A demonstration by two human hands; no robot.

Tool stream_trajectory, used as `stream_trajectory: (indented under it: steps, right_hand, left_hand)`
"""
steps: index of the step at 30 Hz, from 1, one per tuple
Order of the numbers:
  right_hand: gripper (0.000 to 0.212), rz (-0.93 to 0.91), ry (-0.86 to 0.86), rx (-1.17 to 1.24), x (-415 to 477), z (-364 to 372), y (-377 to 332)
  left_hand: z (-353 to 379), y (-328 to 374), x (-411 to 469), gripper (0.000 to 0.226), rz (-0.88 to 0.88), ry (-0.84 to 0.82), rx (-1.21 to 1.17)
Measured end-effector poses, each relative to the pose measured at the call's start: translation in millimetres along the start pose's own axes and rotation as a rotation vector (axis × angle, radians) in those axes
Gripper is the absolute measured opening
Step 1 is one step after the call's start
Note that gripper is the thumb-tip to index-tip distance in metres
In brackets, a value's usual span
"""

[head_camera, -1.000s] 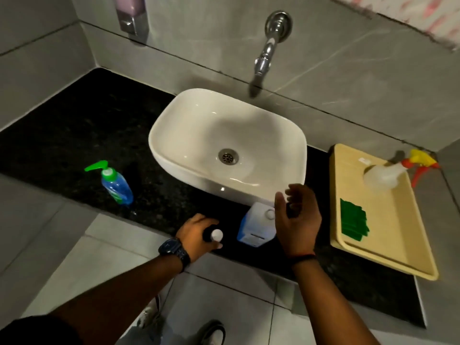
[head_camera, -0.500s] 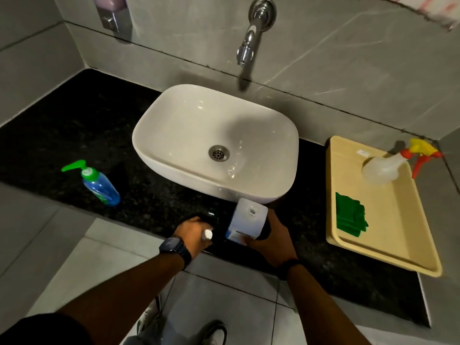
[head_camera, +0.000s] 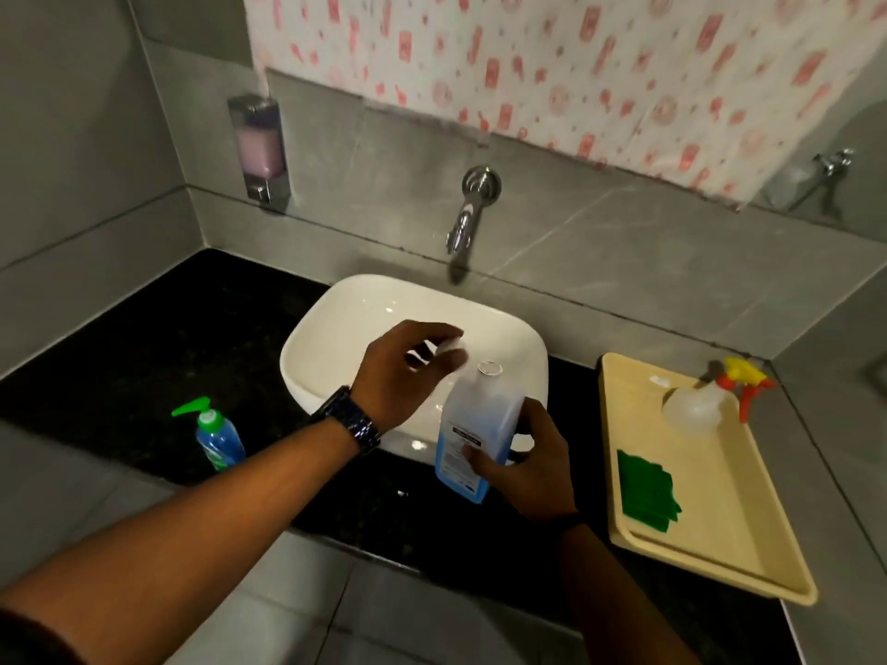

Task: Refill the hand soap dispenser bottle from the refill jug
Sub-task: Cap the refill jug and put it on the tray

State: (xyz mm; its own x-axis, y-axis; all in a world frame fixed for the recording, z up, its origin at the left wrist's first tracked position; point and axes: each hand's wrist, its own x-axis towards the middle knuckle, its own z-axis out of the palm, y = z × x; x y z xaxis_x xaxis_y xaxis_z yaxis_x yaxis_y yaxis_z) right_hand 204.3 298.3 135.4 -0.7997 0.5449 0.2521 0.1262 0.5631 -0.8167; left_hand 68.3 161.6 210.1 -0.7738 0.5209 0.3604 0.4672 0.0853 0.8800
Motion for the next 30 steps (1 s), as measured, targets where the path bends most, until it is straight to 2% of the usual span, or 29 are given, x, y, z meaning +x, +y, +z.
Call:
stream_trajectory:
  steps: [3, 7, 11, 19, 23, 26, 30]
  right_hand:
    - [0.065, -0.064, 0.035, -0.012, 15.0, -8.8, -29.6]
    - [0.061, -0.15, 0.076, -0.031, 26.1, -20.1, -54.0]
    - [0.057, -0.196, 0.1, -0.058, 31.7, -27.7, -65.4]
    - [0.07, -0.212, 0.079, -0.075, 34.5, -36.8, -67.0]
    - [0.072, -0.217, 0.059, -0.063, 35.0, -37.3, -70.6]
    - [0.066, -0.219, 0.065, -0.059, 35.0, -35.6, -75.2]
    - [0.061, -0.216, 0.09, -0.059, 34.5, -36.3, -75.3]
  left_hand:
    - [-10.1, 33.1, 23.4, 0.021, 0.152, -0.064, 0.068]
    - [-19.8, 59.4, 39.2, 0.021, 0.179, -0.142, 0.1]
    - [-26.8, 74.6, 44.7, 0.03, 0.273, -0.203, 0.147]
    - [-33.7, 92.7, 49.0, 0.05, 0.154, -0.45, 0.04]
    - [-27.5, 97.4, 45.1, 0.056, 0.153, -0.486, 0.01]
    - [-18.7, 101.0, 44.7, 0.057, 0.171, -0.508, -0.007]
    - [-11.9, 98.4, 50.0, 0.063, 0.149, -0.439, -0.041]
